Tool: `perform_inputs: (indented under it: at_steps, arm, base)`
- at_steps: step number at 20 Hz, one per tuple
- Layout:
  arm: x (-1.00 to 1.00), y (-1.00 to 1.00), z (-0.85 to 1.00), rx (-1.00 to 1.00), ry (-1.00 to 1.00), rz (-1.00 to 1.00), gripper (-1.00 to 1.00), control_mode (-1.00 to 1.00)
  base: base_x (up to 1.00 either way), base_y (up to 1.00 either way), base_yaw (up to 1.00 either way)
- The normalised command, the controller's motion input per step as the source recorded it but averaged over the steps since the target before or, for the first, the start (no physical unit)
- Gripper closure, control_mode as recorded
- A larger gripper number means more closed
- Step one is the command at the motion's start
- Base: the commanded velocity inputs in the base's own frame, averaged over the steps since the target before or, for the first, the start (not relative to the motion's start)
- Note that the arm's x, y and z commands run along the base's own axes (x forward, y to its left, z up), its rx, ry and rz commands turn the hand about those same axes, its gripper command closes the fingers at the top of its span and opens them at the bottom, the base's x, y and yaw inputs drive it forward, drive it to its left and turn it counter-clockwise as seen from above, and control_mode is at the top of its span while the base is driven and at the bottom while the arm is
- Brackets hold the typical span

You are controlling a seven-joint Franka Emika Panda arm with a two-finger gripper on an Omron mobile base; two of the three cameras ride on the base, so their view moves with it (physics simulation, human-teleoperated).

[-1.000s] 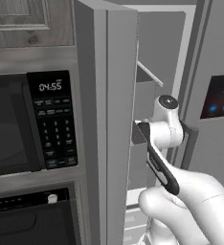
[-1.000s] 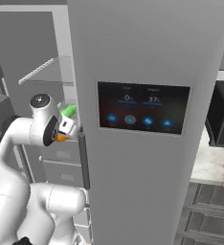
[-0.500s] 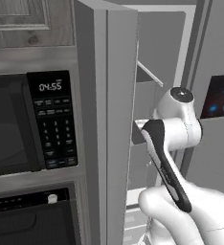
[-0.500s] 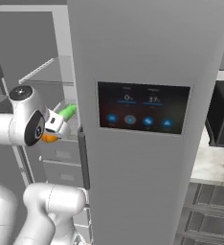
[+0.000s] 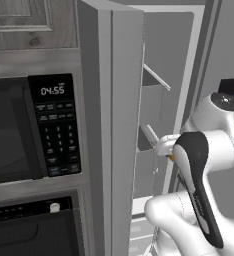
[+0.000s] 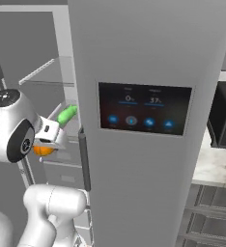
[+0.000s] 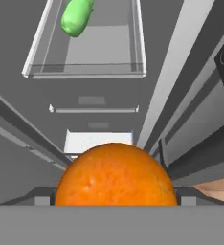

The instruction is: Take the corn, pear, and orange from the freezer and place them in the bowl on the counter.

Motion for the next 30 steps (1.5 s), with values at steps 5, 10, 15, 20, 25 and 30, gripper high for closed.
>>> perform_inputs:
  at_steps: [5, 10, 15, 20, 25, 30]
  arm:
    - [-0.48, -0.29, 0.06, -0.01, 0.00, 0.00, 1.00, -1.00]
    - [-0.03, -0.06, 0.02, 0.00, 0.00, 0.00, 1.00, -1.00]
    - [0.00, 0.00, 0.00, 0.00, 0.00, 0.00, 1.00, 1.00]
    - [0.00, 0.00, 0.00, 0.00, 0.00, 0.00, 1.00, 1.00]
    - [0.00, 0.00, 0.00, 0.00, 0.00, 0.00, 1.00, 1.00]
    - [0.00, 0.00, 0.00, 0.00, 0.00, 0.00, 1.00, 1.00]
  base:
    - [0.00, 0.00, 0.00]
    - [0.00, 0.00, 0.00]
    - [-0.67, -0.42, 0.00]
    - [-0.65, -0.84, 0.00]
    - [0.04, -1.00, 0.00]
    - [0.07, -1.00, 0.00]
